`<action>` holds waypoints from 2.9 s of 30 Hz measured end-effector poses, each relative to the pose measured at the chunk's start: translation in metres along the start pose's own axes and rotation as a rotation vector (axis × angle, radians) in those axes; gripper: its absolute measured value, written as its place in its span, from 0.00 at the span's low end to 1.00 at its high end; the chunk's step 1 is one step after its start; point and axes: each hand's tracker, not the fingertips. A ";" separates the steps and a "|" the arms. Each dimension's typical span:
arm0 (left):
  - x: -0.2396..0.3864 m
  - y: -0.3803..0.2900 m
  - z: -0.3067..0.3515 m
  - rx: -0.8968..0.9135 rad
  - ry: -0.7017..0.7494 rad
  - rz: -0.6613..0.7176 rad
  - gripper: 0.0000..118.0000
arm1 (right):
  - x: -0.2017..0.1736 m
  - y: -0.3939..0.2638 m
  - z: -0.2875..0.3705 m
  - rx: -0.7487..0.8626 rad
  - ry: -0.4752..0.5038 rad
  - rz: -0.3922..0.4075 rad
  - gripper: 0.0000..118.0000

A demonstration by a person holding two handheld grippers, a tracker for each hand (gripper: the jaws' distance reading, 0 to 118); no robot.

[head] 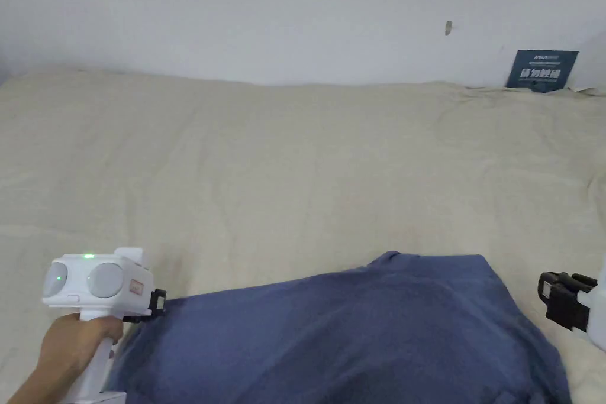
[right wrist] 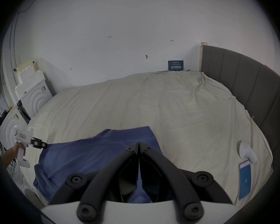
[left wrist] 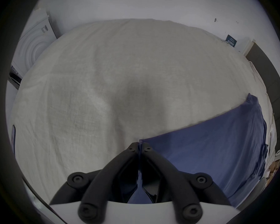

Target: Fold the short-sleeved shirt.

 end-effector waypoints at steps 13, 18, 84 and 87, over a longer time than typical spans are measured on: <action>0.002 -0.012 0.059 0.126 -0.050 -0.059 0.00 | 0.014 0.041 -0.143 -0.190 -0.005 0.014 0.55; -0.002 -0.015 0.064 0.127 -0.055 -0.062 0.00 | 0.007 0.033 -0.178 -0.267 -0.040 0.010 0.84; -0.004 -0.225 0.097 0.004 0.058 -0.063 0.02 | 0.038 -0.203 0.086 -0.332 -0.049 -0.089 0.02; -0.002 -0.223 0.105 0.010 0.062 -0.059 0.22 | 0.034 -0.195 0.095 -0.325 -0.060 -0.089 0.08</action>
